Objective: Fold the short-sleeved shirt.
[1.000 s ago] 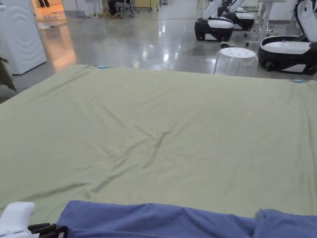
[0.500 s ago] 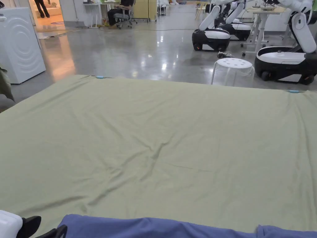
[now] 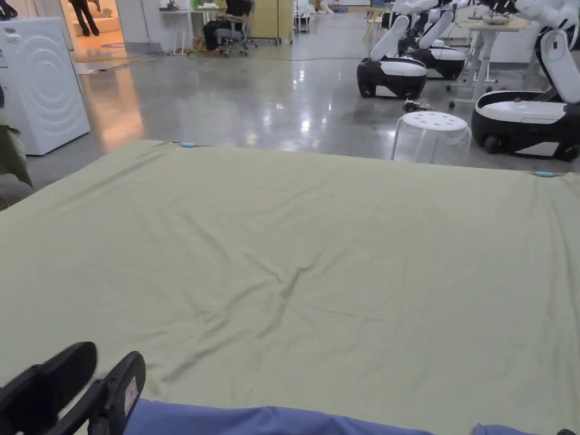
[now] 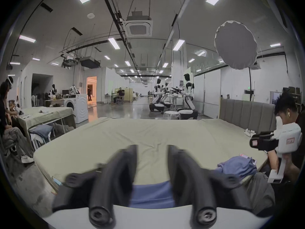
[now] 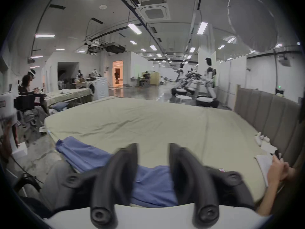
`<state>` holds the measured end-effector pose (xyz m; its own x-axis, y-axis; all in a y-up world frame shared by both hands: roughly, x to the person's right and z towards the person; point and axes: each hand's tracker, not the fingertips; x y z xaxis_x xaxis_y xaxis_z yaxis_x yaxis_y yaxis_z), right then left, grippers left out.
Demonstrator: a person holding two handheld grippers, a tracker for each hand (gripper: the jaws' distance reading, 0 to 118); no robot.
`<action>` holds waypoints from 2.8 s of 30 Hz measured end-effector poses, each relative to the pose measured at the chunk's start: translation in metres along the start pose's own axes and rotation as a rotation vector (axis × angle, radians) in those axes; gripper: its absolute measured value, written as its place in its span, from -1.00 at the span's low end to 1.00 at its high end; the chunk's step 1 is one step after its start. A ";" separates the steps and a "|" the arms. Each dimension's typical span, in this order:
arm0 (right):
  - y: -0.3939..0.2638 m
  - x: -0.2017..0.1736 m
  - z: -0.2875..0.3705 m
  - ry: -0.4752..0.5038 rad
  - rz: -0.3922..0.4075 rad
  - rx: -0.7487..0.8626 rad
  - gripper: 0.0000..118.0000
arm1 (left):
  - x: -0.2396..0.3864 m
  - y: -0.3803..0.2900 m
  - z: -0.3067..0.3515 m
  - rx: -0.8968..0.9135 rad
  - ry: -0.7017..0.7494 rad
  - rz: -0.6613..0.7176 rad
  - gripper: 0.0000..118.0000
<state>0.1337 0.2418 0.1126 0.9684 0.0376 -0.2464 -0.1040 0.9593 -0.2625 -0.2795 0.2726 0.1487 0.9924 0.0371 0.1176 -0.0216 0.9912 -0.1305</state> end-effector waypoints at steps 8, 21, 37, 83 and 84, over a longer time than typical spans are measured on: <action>-0.005 -0.031 -0.017 0.092 0.032 -0.069 -0.99 | 0.009 -0.011 -0.003 -0.069 0.028 -0.063 -0.95; 0.000 -0.023 -0.021 0.060 -0.082 -0.063 -1.00 | -0.059 -0.019 -0.011 -0.203 -0.016 0.079 -0.95; -0.025 -0.010 -0.018 0.072 -0.240 -0.156 -1.00 | -0.231 -0.194 -0.111 -0.550 -0.329 1.201 0.02; -0.046 0.010 0.003 -0.059 -0.354 -0.208 -1.00 | 0.093 -0.097 -0.254 -0.728 -0.604 0.239 -0.28; -0.050 0.012 0.002 -0.067 -0.365 -0.216 -1.00 | 0.084 -0.087 -0.253 -0.690 -0.659 0.257 -0.06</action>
<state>0.1509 0.1951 0.1247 0.9625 -0.2680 -0.0415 0.2097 0.8326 -0.5126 -0.1638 0.1570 -0.0789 0.6967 0.5119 0.5026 0.0562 0.6595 -0.7496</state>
